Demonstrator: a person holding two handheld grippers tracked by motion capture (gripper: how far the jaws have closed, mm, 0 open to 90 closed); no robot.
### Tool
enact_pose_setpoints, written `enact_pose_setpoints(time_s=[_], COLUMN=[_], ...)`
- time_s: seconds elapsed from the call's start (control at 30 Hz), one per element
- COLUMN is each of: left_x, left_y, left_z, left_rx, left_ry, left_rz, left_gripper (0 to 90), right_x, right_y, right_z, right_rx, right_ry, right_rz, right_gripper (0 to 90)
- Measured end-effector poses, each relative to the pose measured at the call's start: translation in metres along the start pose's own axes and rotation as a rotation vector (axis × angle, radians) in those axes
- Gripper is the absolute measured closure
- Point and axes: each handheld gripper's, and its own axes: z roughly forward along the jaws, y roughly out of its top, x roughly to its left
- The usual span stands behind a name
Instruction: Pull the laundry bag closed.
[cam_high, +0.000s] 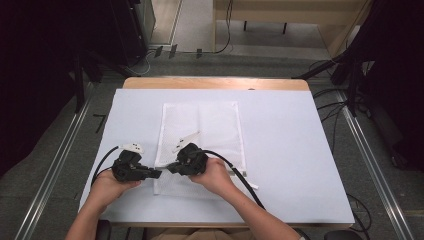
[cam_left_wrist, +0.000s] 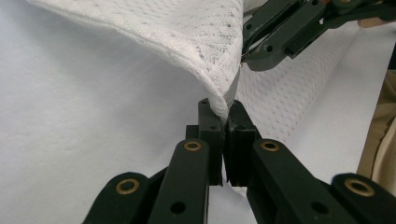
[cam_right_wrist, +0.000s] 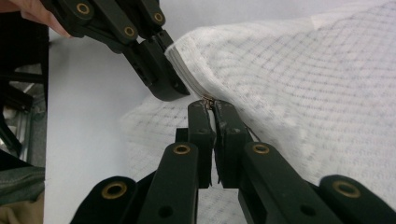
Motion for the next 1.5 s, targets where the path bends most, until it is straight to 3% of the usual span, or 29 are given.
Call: enact_pose_setpoints(time_s=[0.2, 0.73, 1.17, 1.5], left_x=[0.0, 0.001, 0.0, 0.0], left_y=[0.0, -0.001, -0.002, -0.002], left_z=[-0.001, -0.002, -0.002, -0.002], left_rx=[-0.002, -0.006, -0.008, -0.007], left_ry=[0.0, 0.005, -0.005, -0.02], left_rz=[0.0, 0.006, 0.011, 0.011], left_gripper=[88.3, 88.2, 88.1, 88.1], right_x=[-0.002, -0.01, -0.009, -0.011], right_y=[-0.003, -0.012, -0.016, -0.026], right_z=[-0.004, -0.018, -0.03, -0.036], right_rx=[0.013, 0.013, 0.043, 0.008], right_ry=[-0.013, -0.018, -0.023, -0.001], right_rz=[-0.014, 0.023, -0.003, 0.007], right_gripper=[88.2, 88.1, 88.1, 88.1])
